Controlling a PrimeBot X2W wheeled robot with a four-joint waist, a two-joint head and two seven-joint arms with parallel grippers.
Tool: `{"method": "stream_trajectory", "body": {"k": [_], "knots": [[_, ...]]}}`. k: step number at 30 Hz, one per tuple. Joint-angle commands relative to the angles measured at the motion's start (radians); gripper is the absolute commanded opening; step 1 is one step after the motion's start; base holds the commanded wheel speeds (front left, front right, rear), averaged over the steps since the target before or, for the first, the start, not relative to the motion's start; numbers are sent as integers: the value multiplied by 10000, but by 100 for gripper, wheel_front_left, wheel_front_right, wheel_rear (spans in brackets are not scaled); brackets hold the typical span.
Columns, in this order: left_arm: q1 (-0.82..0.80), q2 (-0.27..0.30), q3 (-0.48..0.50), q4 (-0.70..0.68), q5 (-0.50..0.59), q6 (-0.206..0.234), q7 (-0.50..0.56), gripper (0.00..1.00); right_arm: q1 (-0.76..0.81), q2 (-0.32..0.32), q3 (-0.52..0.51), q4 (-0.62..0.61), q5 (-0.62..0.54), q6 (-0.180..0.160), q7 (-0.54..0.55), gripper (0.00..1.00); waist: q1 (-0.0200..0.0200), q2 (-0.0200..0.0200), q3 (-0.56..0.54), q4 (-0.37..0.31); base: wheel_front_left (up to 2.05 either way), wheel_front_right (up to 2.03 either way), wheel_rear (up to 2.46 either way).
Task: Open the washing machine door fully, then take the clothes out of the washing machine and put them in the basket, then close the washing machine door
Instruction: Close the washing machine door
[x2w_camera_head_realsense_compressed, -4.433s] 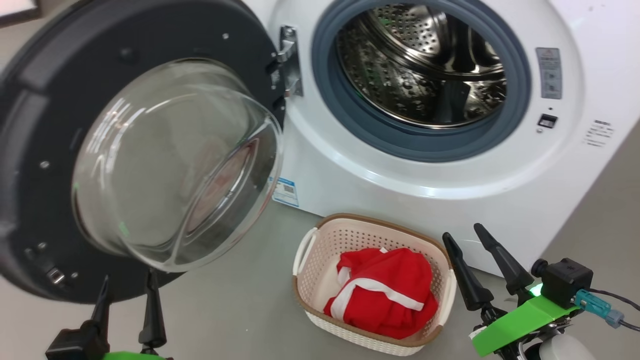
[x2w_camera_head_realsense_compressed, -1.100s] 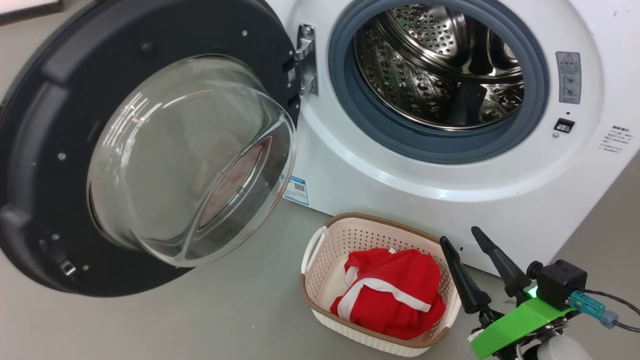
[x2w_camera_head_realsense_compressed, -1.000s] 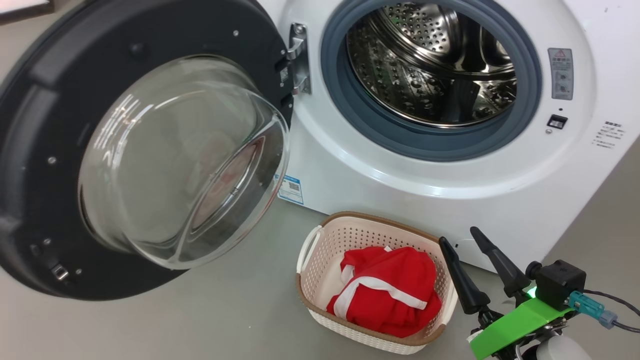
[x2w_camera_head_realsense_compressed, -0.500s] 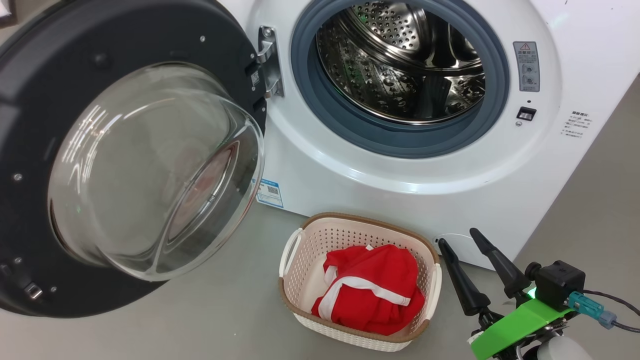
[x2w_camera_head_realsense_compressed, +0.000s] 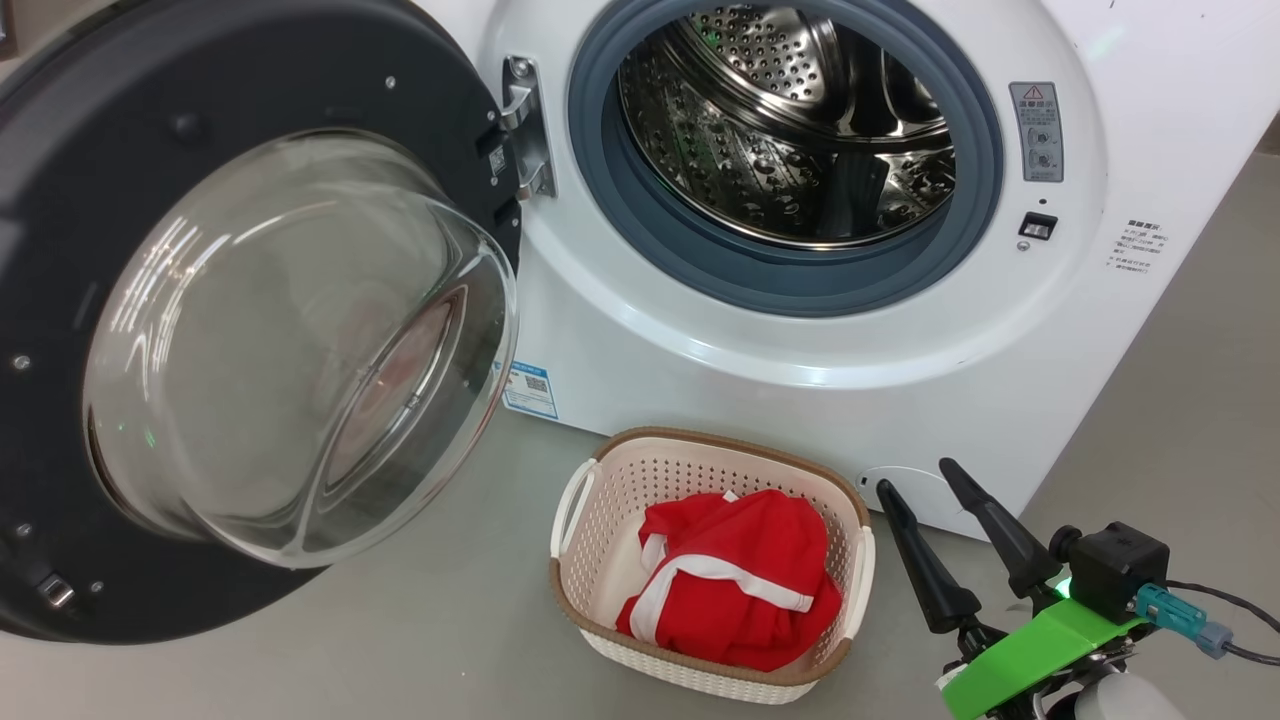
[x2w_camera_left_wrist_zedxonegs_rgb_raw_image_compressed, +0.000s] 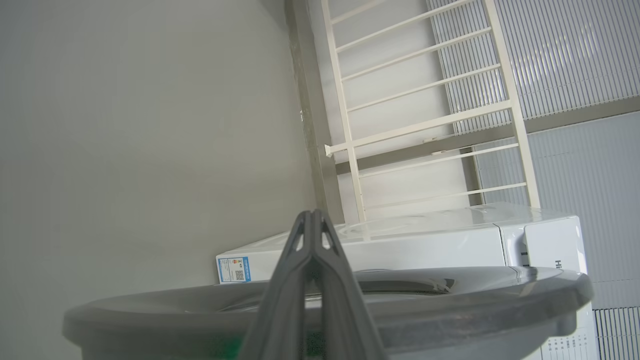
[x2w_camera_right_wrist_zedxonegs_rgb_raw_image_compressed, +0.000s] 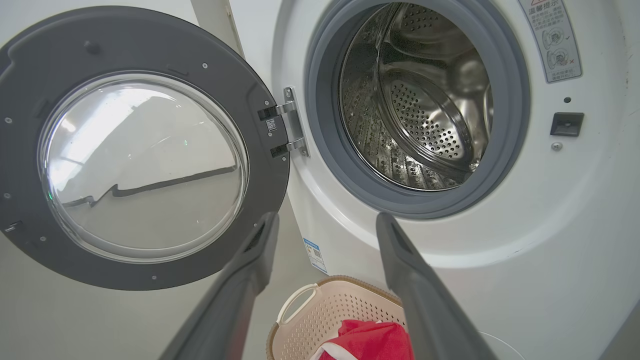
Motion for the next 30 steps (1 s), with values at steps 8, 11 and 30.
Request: {"method": "stream_trajectory", "body": {"k": [8,11,30], "knots": [[-314,440,-104,-536,3,-53,660,0,-148,-19,187,-209,61,16,-48,100,0,-1,-25,-21,0,0,0],[-196,427,-208,-735,-41,-47,1022,0,-128,-15,151,-217,59,16,-48,100,0,-1,-15,-28,0,0,0],[1103,196,-604,-3249,-719,262,3381,0,-36,99,30,-211,67,16,-48,100,0,-1,-123,138,0,0,0]]}}
